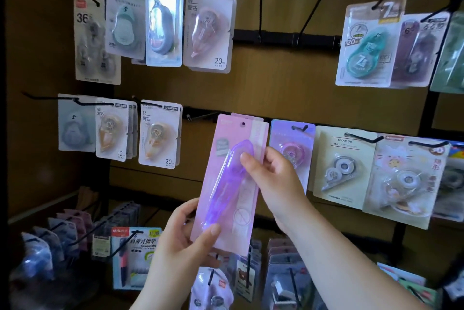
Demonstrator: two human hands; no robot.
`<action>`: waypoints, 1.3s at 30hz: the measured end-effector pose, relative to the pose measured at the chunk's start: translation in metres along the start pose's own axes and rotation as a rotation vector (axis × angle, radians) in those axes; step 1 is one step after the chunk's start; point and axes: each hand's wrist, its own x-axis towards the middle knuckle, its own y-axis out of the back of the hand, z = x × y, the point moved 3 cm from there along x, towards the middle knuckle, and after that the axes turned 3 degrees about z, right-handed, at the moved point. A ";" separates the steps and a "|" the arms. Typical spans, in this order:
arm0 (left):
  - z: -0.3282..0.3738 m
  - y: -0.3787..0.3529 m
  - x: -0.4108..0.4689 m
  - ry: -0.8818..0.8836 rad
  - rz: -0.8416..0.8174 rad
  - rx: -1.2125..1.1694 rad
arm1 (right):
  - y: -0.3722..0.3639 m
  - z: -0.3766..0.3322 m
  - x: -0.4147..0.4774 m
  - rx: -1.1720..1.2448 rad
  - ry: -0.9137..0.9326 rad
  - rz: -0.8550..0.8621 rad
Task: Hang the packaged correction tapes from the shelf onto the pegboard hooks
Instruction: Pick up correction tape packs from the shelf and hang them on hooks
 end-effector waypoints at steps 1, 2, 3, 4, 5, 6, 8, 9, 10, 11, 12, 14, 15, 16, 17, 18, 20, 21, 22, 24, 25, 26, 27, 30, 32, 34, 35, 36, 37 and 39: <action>0.002 -0.003 0.001 -0.001 0.000 -0.001 | 0.002 0.000 0.004 0.008 -0.007 0.015; 0.005 -0.007 0.001 -0.002 -0.008 -0.003 | 0.002 -0.001 0.007 0.019 -0.017 0.021; 0.006 -0.009 0.002 -0.003 -0.011 0.000 | 0.003 -0.001 0.010 0.024 -0.020 0.024; 0.007 -0.011 0.004 -0.006 -0.010 0.005 | 0.003 -0.003 0.012 0.022 -0.023 0.025; 0.008 -0.012 0.005 -0.008 -0.010 0.014 | 0.004 -0.003 0.014 0.020 -0.025 0.024; 0.008 -0.013 0.006 -0.009 -0.014 0.023 | 0.004 -0.003 0.015 0.023 -0.029 0.019; 0.008 -0.013 0.006 -0.008 -0.011 0.038 | 0.005 -0.003 0.015 0.029 -0.031 0.010; 0.007 -0.013 0.006 -0.005 -0.008 0.040 | 0.006 -0.002 0.016 0.030 -0.031 0.006; 0.006 -0.013 0.006 -0.002 -0.007 0.038 | 0.005 -0.001 0.015 0.028 -0.034 0.004; 0.006 -0.013 0.005 0.000 -0.005 0.035 | 0.005 0.000 0.015 0.022 -0.035 0.001; 0.005 -0.012 0.005 0.000 -0.003 0.030 | 0.005 0.001 0.015 0.017 -0.039 -0.001; 0.003 -0.012 0.004 0.002 0.003 0.013 | 0.004 0.004 0.016 0.014 -0.044 0.003; 0.003 -0.012 0.003 0.003 0.003 0.004 | 0.005 0.004 0.016 0.010 -0.043 0.007; 0.002 -0.012 0.004 0.002 0.003 0.000 | 0.005 0.005 0.017 0.005 -0.047 0.009; 0.001 -0.013 0.005 0.001 0.003 0.001 | 0.005 0.006 0.018 0.001 -0.052 0.011; -0.001 -0.013 0.006 0.000 0.002 0.004 | 0.006 0.007 0.019 -0.003 -0.060 0.013; -0.003 -0.014 0.009 0.009 0.004 0.009 | 0.006 0.011 0.022 -0.018 -0.074 0.020; -0.005 -0.015 0.012 0.017 0.007 0.017 | 0.007 0.013 0.024 -0.030 -0.077 0.024; -0.007 -0.015 0.016 0.022 0.013 0.036 | 0.007 0.015 0.026 -0.041 -0.079 0.029; -0.014 -0.015 0.029 0.017 0.015 0.099 | 0.007 0.019 0.032 -0.075 -0.080 0.037; -0.017 -0.015 0.037 0.017 0.012 0.140 | 0.007 0.022 0.036 -0.094 -0.086 0.040; -0.020 -0.015 0.045 0.013 0.001 0.186 | 0.007 0.024 0.040 -0.108 -0.095 0.041; -0.024 -0.014 0.054 0.010 -0.017 0.233 | 0.008 0.027 0.045 -0.123 -0.103 0.044; -0.034 -0.014 0.079 -0.001 -0.042 0.350 | 0.009 0.036 0.062 -0.208 -0.114 0.079; -0.043 -0.017 0.095 0.000 -0.055 0.401 | 0.010 0.043 0.073 -0.245 -0.108 0.110; -0.051 -0.020 0.110 0.005 -0.067 0.474 | 0.010 0.051 0.082 -0.255 -0.118 0.133; -0.055 -0.022 0.118 0.008 -0.070 0.498 | 0.011 0.055 0.085 -0.252 -0.131 0.146; -0.058 -0.024 0.124 0.014 -0.070 0.515 | 0.011 0.059 0.087 -0.249 -0.146 0.160; -0.061 -0.026 0.130 0.020 -0.071 0.525 | 0.012 0.063 0.089 -0.254 -0.158 0.176; -0.064 -0.032 0.136 0.023 -0.070 0.531 | 0.014 0.069 0.091 -0.287 -0.142 0.204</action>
